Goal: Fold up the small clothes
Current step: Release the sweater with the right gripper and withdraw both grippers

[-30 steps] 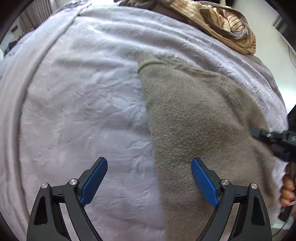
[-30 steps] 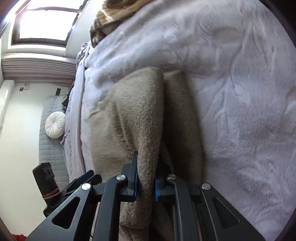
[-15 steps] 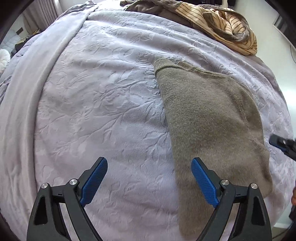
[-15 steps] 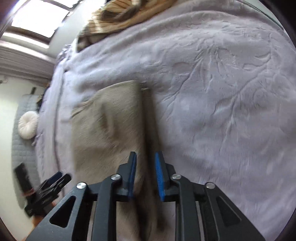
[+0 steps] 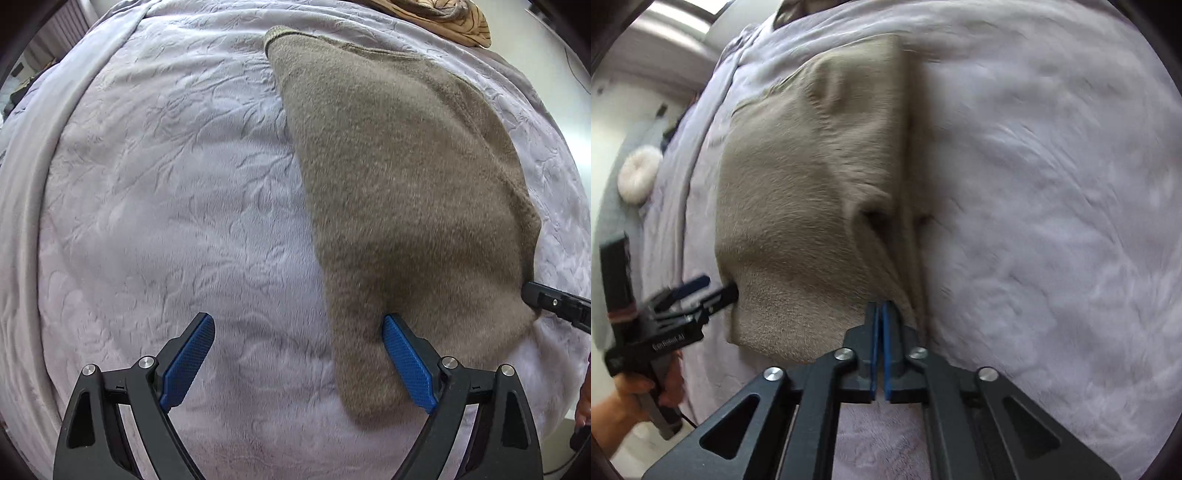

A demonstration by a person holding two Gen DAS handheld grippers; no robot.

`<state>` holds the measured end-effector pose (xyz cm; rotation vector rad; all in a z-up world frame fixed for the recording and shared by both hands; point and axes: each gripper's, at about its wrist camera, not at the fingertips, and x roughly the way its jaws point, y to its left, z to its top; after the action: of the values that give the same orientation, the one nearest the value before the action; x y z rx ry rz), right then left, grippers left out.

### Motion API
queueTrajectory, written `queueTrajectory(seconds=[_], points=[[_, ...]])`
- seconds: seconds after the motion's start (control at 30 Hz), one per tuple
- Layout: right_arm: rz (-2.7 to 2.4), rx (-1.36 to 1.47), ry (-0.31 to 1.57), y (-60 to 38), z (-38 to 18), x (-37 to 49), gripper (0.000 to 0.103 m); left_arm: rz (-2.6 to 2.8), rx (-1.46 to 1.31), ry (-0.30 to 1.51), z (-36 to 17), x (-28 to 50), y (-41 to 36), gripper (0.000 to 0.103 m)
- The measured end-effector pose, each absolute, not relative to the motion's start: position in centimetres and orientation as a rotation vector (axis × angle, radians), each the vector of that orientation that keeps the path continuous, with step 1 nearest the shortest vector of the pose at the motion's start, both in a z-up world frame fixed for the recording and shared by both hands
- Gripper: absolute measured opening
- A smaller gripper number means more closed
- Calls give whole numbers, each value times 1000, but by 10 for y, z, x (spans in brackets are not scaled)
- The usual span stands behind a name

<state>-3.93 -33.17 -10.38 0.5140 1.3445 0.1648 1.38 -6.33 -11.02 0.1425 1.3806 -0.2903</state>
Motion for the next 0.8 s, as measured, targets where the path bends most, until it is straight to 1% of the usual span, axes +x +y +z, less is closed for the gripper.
queueTrajectory(seconds=[0.2,0.23,0.27,0.33,0.4,0.53,0.57,0.67,0.77,0.8], points=[[155,519,1357,-336,-91,-42,0,-251,157,1387,-99,9,-61,93],[155,523,1341,-338,-84,-41,3,-248,159,1386,-96,6,-63,93],[160,526,1315,-341,-74,-42,4,-247,157,1388,-94,4,-63,93],[194,534,1262,-333,-60,-35,4,-240,152,1396,-91,1,-62,93],[223,522,1250,-327,-56,-26,4,-230,143,1400,-86,-3,-62,93],[203,472,1300,-322,-78,-3,4,-212,131,1400,-75,-10,-64,93],[179,468,1324,-326,-85,-2,1,-211,129,1398,-71,-12,-64,93],[160,597,1328,-346,-95,-7,0,-215,127,1388,-59,-18,-65,93],[149,632,1322,-356,-90,-19,0,-210,126,1386,-48,-25,-67,93],[145,618,1327,-357,-86,-23,5,-209,124,1386,-43,-27,-67,93]])
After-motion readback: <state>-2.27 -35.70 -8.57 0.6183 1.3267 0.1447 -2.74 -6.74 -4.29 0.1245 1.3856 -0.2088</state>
